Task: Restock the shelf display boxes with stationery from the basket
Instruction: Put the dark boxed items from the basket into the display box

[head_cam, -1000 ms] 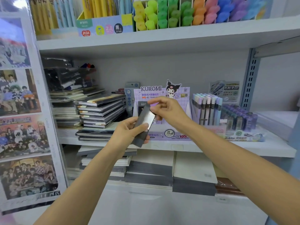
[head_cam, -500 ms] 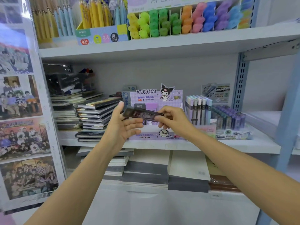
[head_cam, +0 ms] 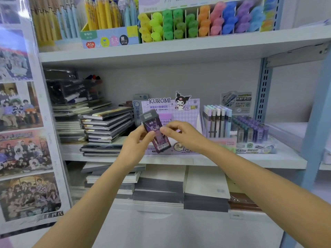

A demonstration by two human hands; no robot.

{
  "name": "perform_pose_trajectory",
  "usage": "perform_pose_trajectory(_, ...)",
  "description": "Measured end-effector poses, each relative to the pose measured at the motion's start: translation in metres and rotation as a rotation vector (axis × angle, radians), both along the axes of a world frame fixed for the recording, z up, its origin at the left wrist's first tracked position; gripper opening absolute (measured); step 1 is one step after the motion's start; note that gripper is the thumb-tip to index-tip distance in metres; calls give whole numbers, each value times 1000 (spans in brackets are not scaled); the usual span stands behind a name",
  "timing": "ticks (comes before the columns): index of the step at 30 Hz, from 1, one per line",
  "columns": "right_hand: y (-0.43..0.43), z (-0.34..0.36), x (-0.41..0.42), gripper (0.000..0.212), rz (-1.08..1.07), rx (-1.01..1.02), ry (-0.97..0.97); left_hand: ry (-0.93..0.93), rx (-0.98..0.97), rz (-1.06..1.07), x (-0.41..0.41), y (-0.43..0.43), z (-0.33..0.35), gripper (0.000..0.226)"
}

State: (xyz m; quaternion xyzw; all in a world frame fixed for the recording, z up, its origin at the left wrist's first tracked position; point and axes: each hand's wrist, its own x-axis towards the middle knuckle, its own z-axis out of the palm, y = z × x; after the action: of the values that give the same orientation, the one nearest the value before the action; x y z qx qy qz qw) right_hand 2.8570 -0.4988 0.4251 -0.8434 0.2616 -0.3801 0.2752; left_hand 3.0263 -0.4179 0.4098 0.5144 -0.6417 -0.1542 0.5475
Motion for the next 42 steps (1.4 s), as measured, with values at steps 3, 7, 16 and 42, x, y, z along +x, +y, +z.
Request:
perform_pose_trajectory(3,1,1,10,22,90,-37,-88,-148,20,8,-1,-3,-3,20)
perform_pose_trajectory(7,0,6,20,21,35,-9,-263,-232,32,105,4,-9,-14,22)
perform_pose_trajectory(16,-31,11,36,21,-229,-46,-382,-1064,-41,374,24,-11,-67,66)
perform_pose_trajectory(42,-59,-1,81,32,-372,-480,35,-1106,-62,457,21,-17,-78,76)
